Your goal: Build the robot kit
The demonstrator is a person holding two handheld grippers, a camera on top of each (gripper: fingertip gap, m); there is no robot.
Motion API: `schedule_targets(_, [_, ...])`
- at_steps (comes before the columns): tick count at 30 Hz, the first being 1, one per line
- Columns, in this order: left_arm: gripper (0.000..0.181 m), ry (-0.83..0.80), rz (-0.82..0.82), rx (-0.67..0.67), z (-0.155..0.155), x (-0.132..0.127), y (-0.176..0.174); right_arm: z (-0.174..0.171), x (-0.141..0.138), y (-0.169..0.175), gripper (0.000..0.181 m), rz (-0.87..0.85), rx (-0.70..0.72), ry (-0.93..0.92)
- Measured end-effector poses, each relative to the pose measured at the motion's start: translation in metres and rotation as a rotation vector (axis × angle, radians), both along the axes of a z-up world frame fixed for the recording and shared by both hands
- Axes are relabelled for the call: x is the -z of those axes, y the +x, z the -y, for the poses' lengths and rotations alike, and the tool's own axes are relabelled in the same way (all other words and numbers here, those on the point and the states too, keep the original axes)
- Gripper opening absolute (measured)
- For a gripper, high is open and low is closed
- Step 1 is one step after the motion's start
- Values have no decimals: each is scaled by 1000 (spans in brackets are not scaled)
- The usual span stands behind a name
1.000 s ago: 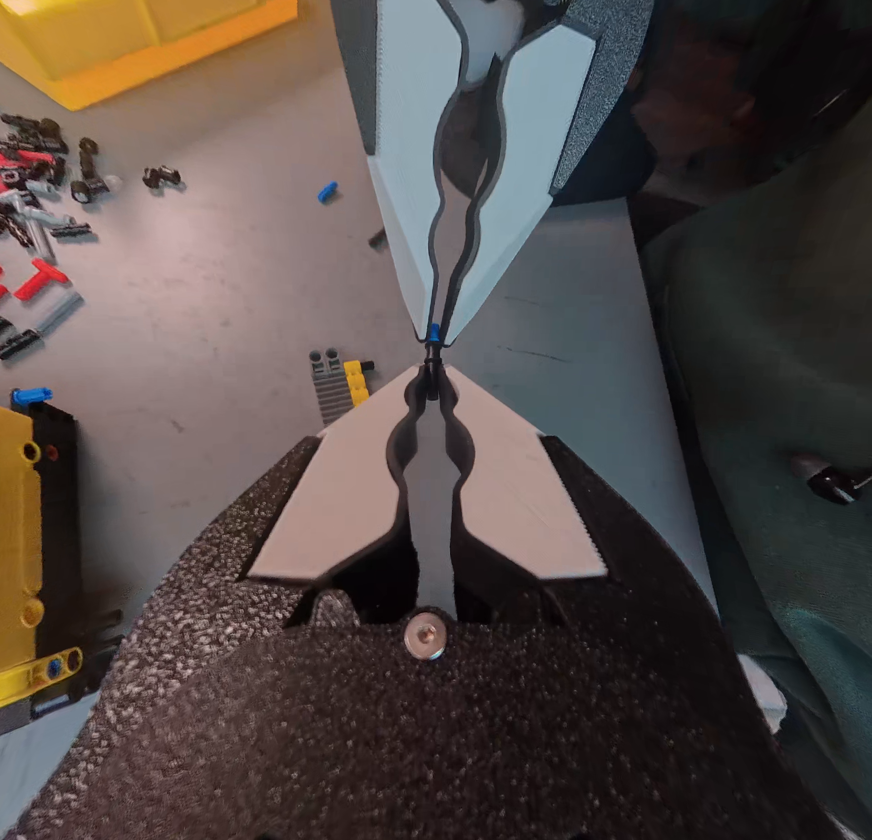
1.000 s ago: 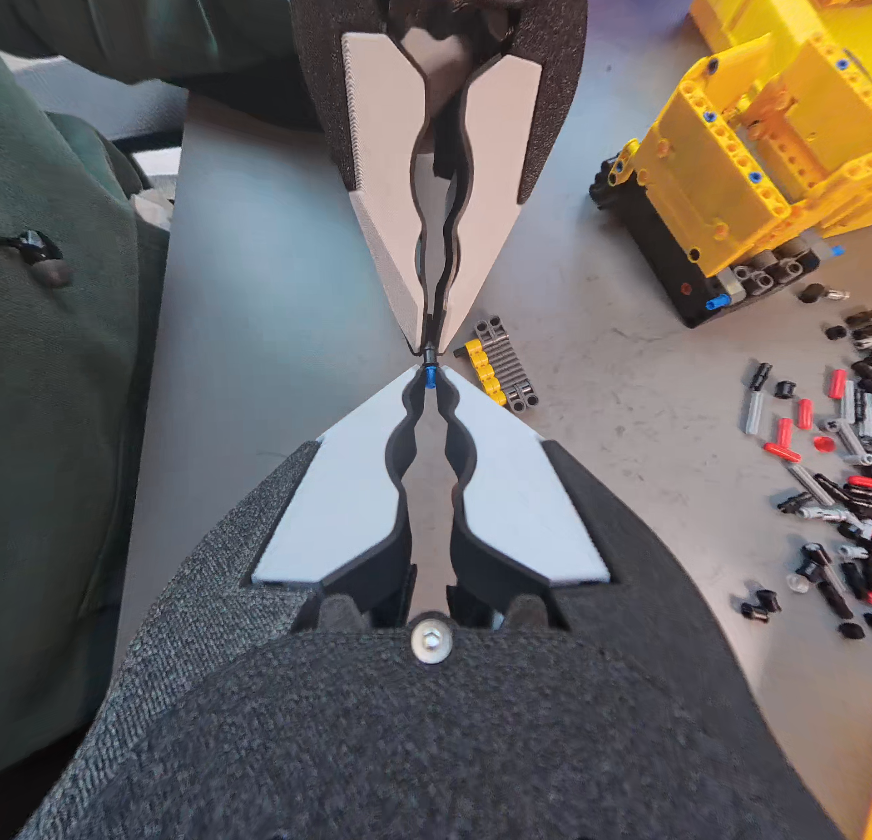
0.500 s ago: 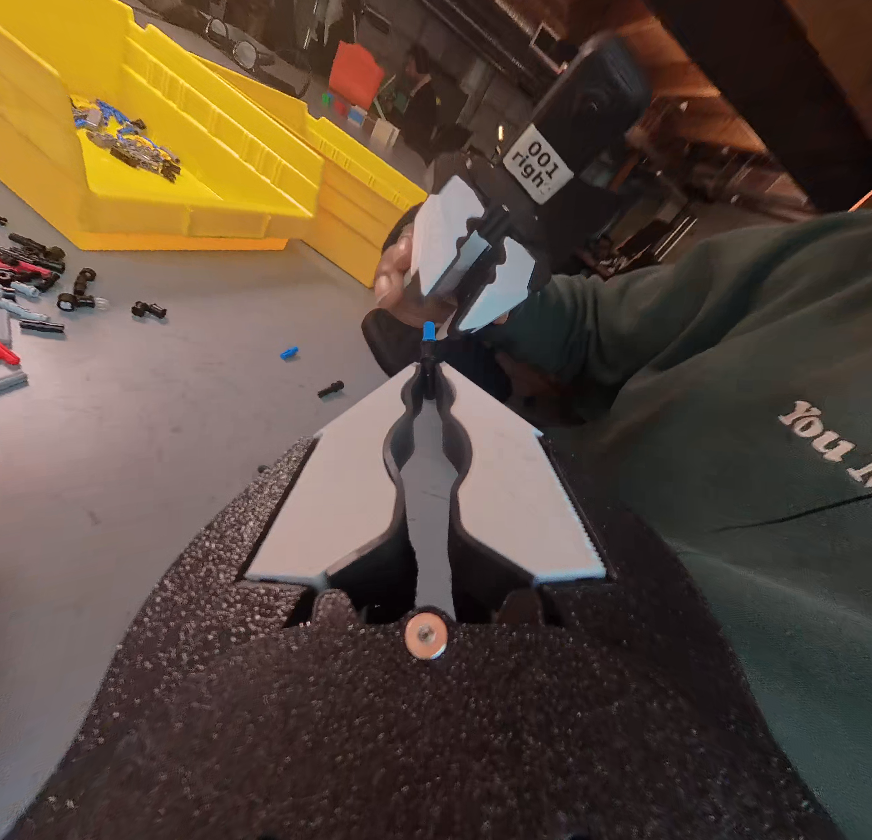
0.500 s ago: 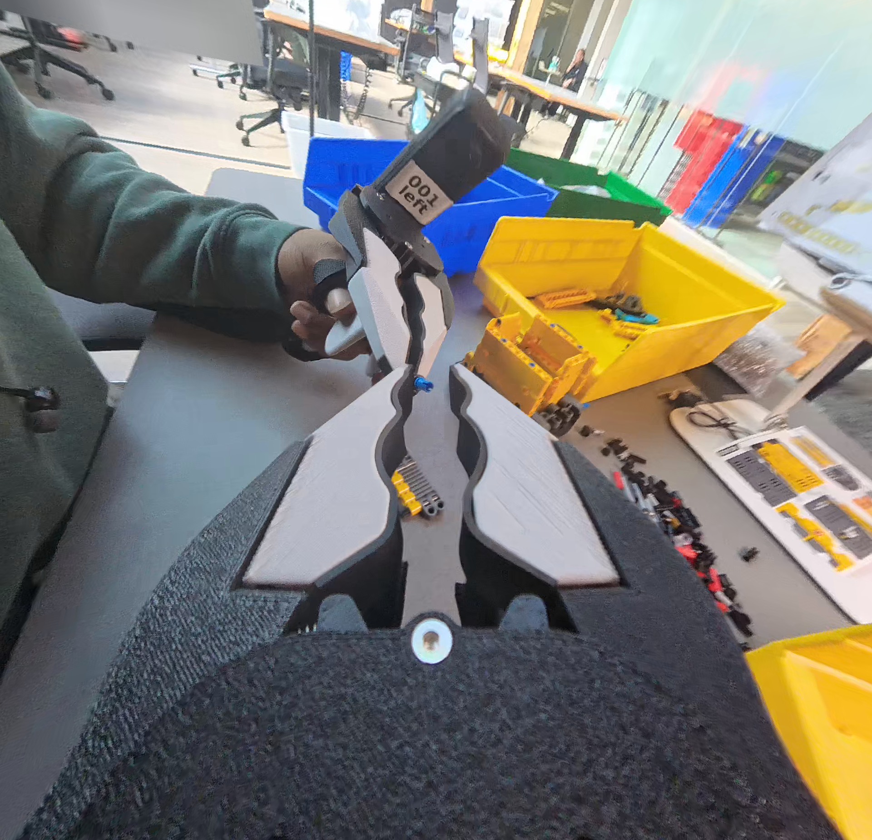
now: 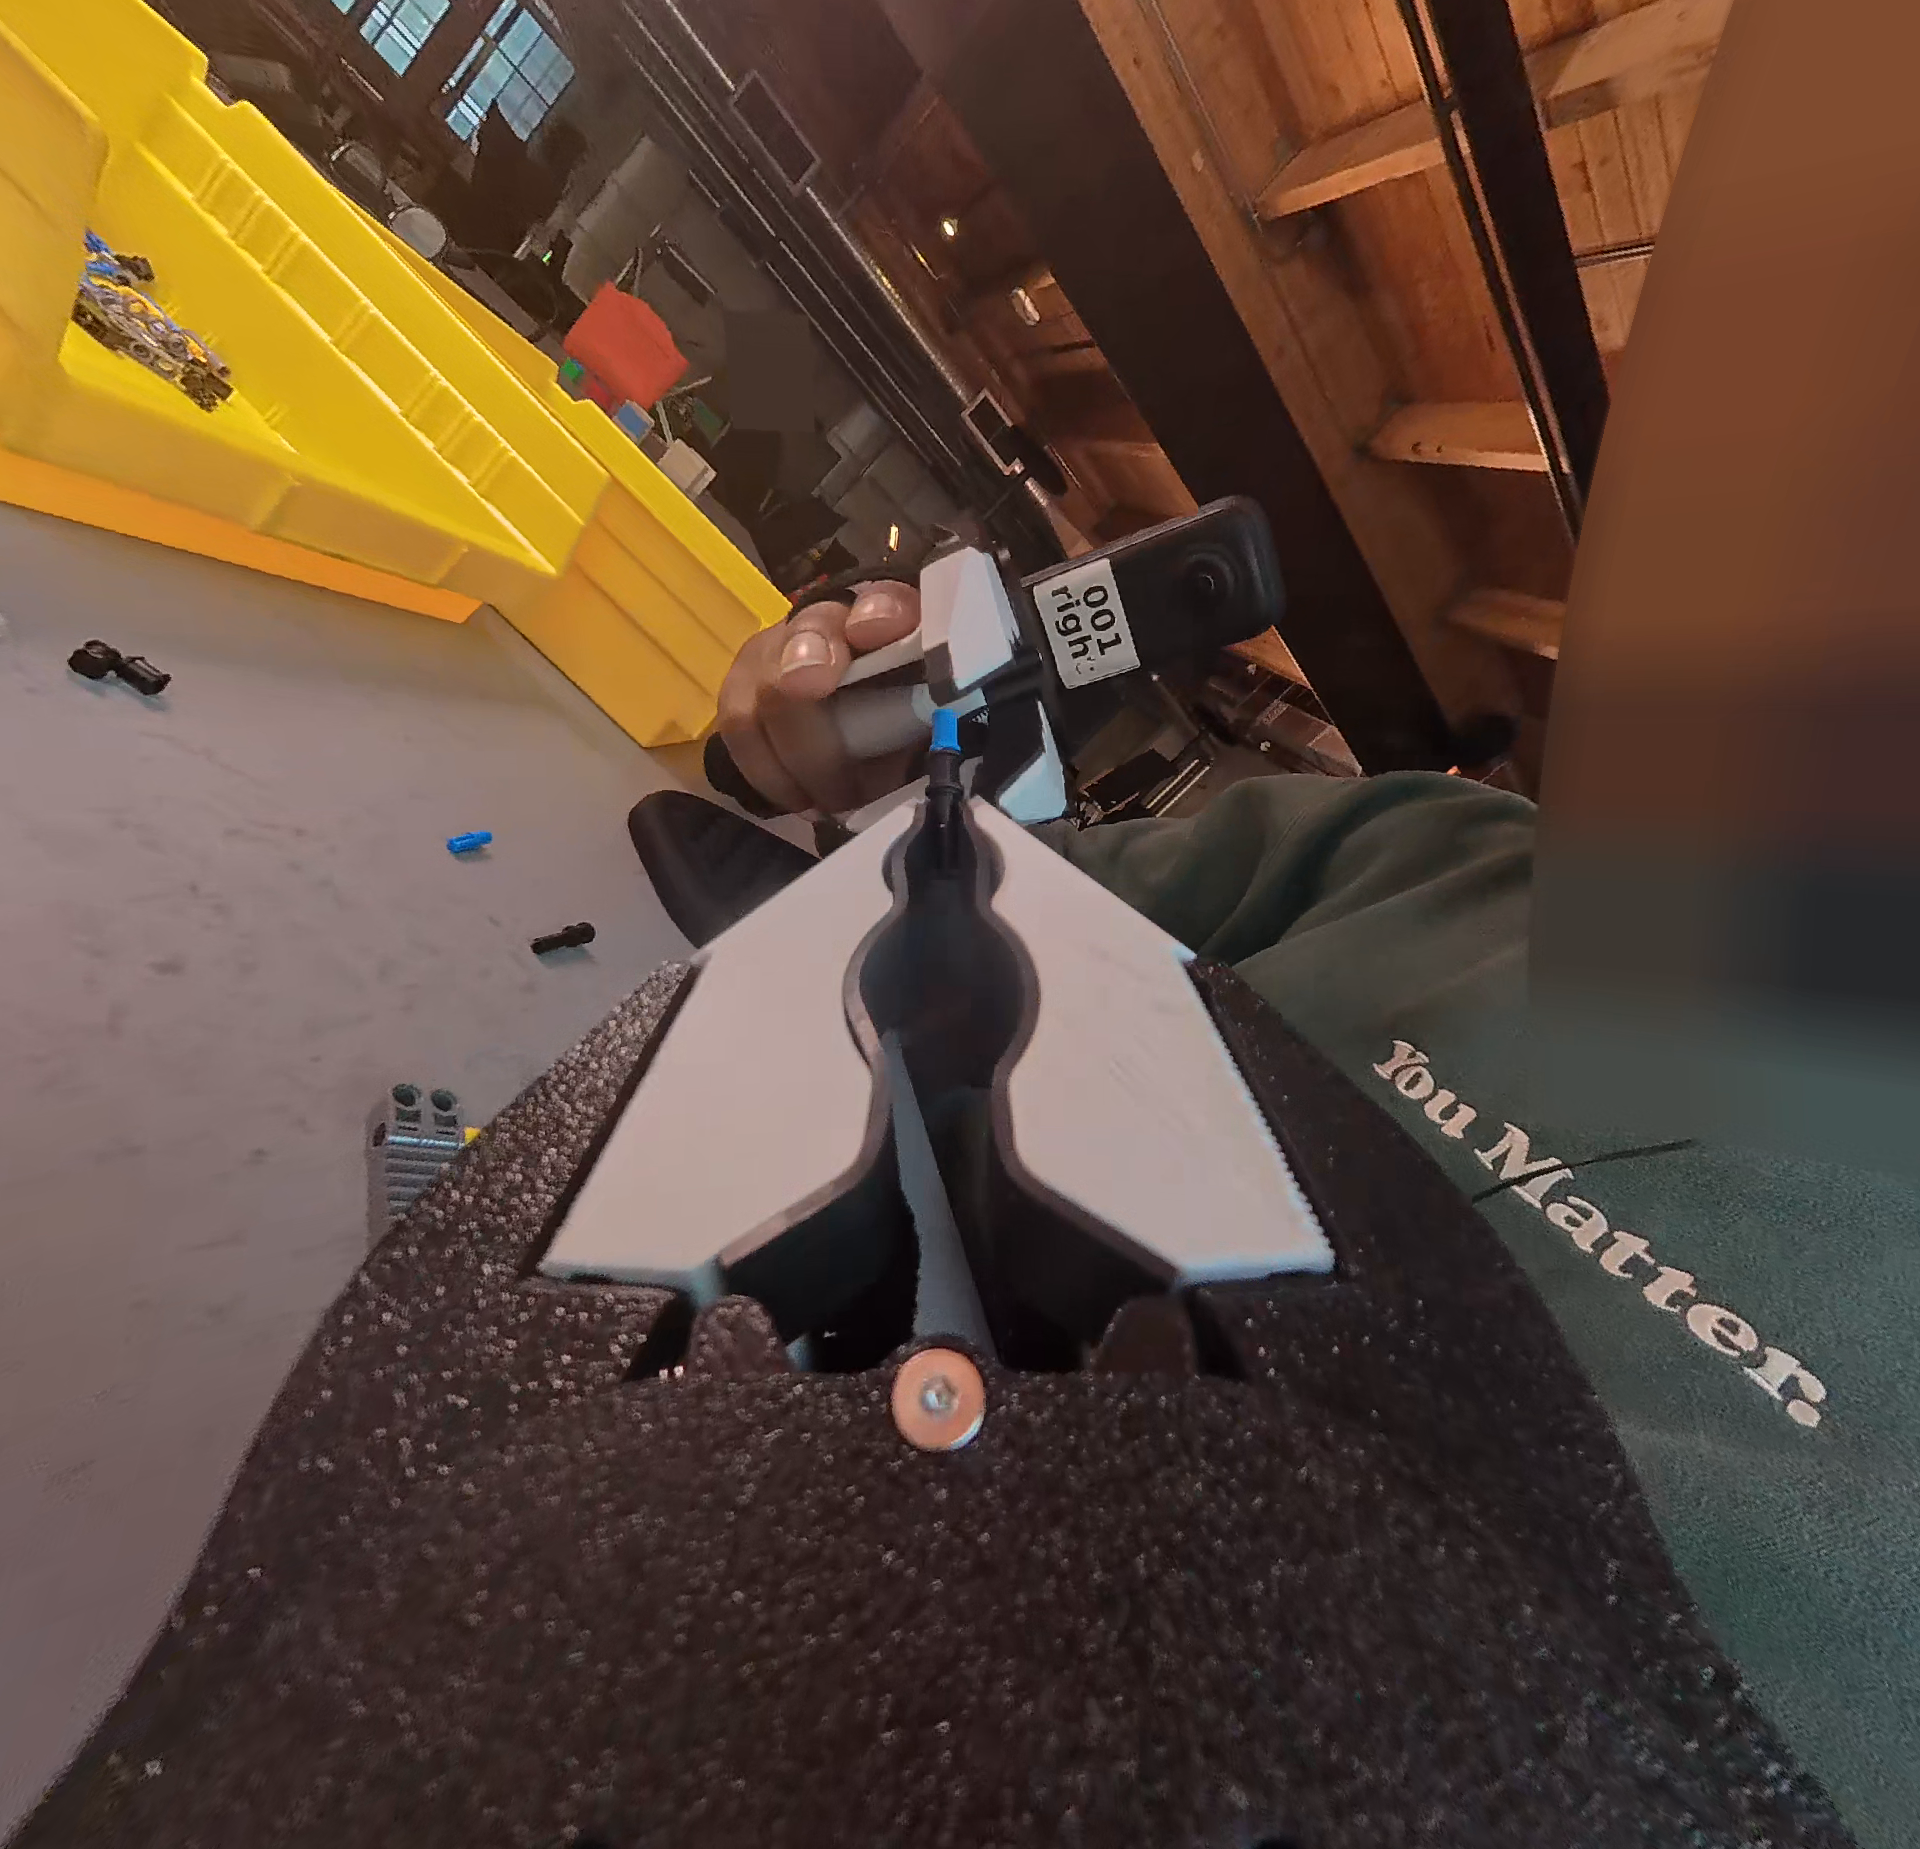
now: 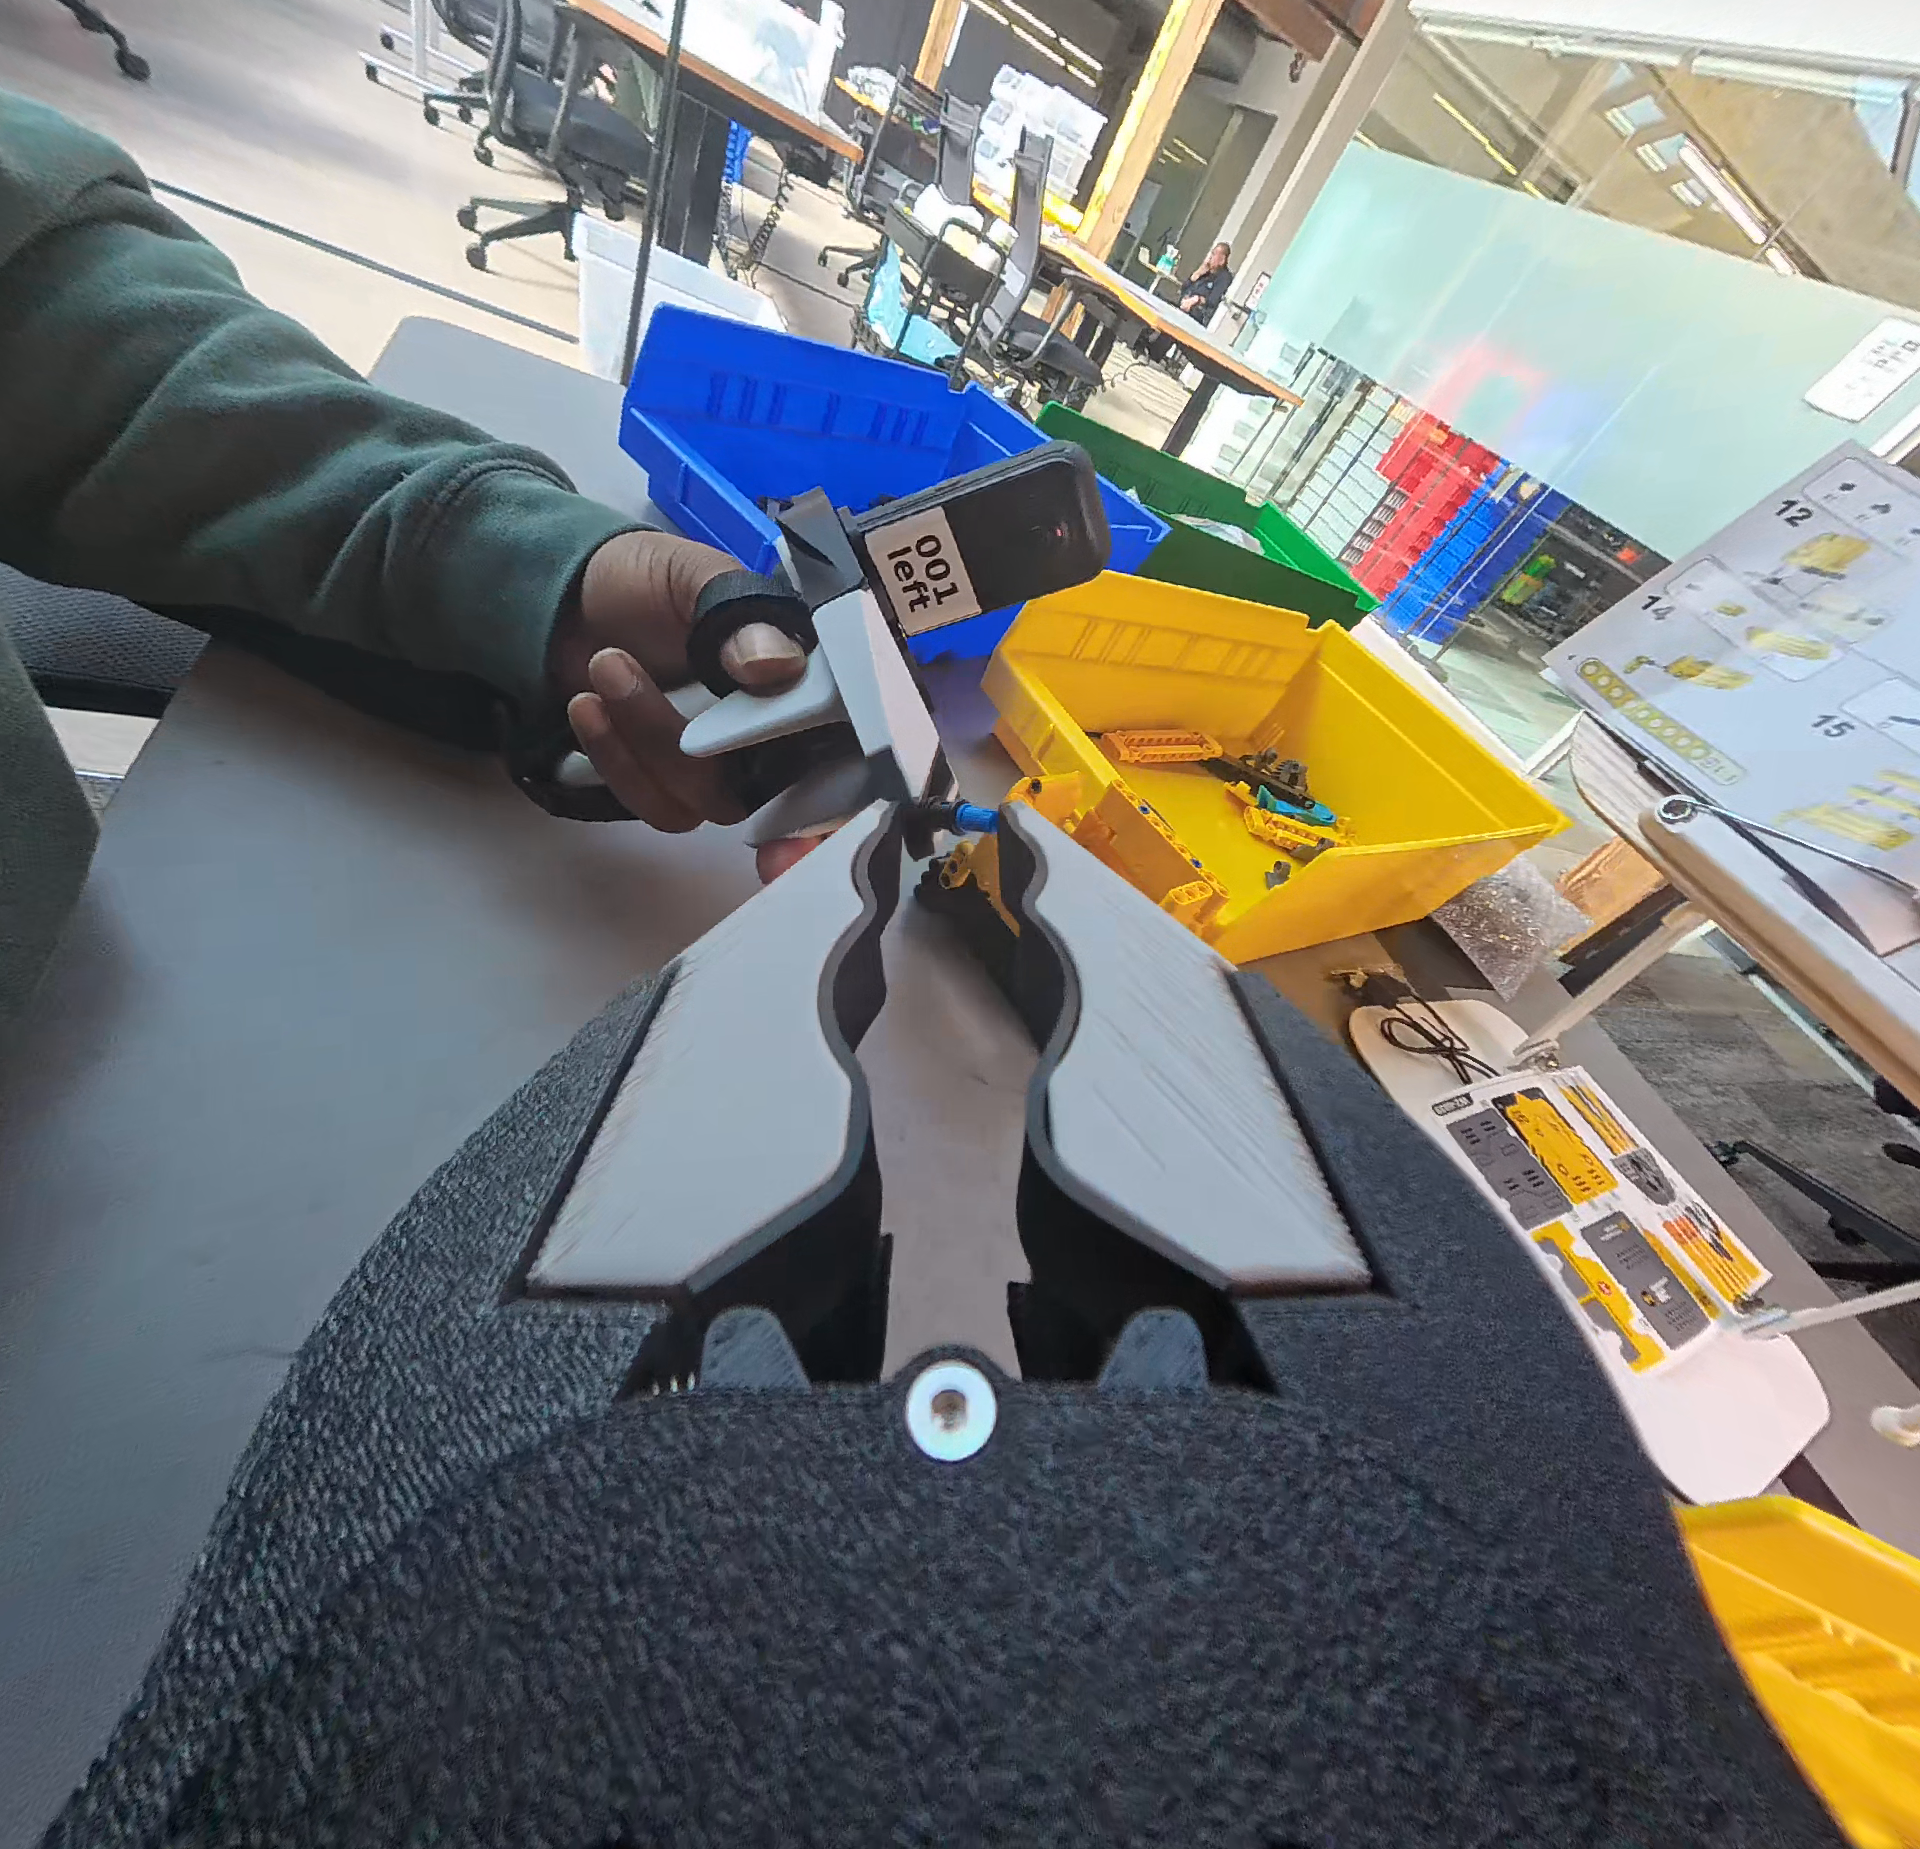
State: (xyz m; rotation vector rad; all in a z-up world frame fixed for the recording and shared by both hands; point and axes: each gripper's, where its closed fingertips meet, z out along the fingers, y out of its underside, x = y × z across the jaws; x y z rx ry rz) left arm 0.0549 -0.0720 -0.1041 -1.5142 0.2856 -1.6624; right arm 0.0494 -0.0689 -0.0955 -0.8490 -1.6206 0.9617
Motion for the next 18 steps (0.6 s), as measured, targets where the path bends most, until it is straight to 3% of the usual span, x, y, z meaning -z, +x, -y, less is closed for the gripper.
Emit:
schedule_targets(14, [1, -8, -38, -14, -2, 8, 0, -2, 12, -3, 16, 38, -23, 7])
schedule_targets(16, [1, 8, -105, -35, -4, 13, 1, -5, 16, -3, 16, 57, -30, -37])
schedule_targets(18, [2, 110, -289, -105, -8, 19, 1, -7, 16, -2, 16, 49, -61, -177])
